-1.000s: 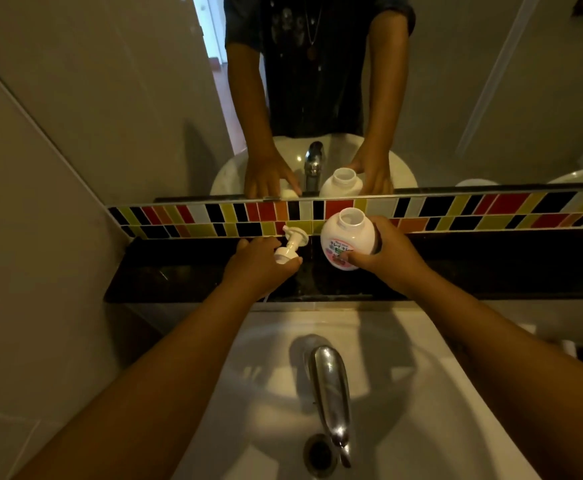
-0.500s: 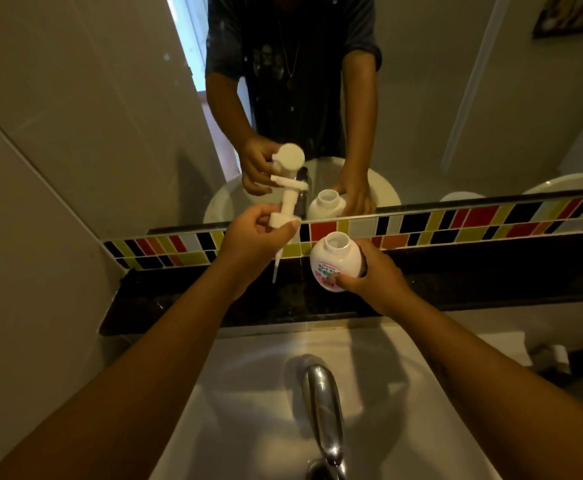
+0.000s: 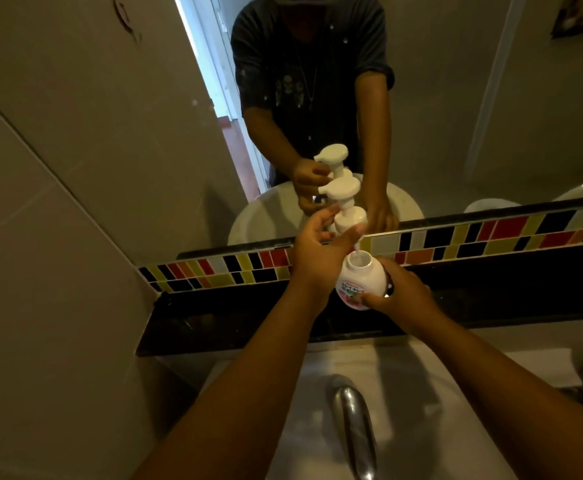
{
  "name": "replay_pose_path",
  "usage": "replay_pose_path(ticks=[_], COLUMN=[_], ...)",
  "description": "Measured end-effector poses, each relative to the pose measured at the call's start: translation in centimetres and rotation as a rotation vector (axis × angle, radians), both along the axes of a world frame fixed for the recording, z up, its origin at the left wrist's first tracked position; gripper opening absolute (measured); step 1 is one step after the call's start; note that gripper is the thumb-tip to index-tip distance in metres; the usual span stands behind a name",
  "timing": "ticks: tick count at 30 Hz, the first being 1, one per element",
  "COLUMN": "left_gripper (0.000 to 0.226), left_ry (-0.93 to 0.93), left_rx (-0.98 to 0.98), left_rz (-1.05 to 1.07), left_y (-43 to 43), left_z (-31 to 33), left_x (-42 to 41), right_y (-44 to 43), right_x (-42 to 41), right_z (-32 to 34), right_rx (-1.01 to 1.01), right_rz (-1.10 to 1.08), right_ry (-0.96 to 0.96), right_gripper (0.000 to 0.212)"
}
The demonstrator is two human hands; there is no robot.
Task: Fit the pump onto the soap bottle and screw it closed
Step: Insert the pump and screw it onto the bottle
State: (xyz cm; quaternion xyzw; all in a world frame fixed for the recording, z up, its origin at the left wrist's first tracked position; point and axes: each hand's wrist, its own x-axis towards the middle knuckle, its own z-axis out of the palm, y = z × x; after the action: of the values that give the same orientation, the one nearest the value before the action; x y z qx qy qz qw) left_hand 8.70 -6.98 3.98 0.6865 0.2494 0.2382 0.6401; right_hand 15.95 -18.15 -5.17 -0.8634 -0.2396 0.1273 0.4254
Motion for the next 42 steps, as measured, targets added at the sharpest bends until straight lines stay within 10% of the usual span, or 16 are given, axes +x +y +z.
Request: replay_pose_path(ticks=[30,37,42], left_gripper=[0.058,0.073,0.086], left_ry=[0.124,0.201,0.346], left_rx=[0.080,0.082,0.148], left_rz=[-0.072,-0.230,-0.404], left_y=[0.3,2.8,5.6], left_z=[-6.2,-5.9,-6.3], left_x=[0.0,-0.8,-1.2], right_y=[-0.1,-0.7,-1.5], right_x=[-0.3,0.2,1.2], right_z=[0.2,2.0,4.5], right_rx=[-0.119,-0.018,0.117], right_rz=[-0.031,0.082,0.089], right_ry=[-0.009,0.151,0.167], right_gripper=[0.074,0.106,0.068])
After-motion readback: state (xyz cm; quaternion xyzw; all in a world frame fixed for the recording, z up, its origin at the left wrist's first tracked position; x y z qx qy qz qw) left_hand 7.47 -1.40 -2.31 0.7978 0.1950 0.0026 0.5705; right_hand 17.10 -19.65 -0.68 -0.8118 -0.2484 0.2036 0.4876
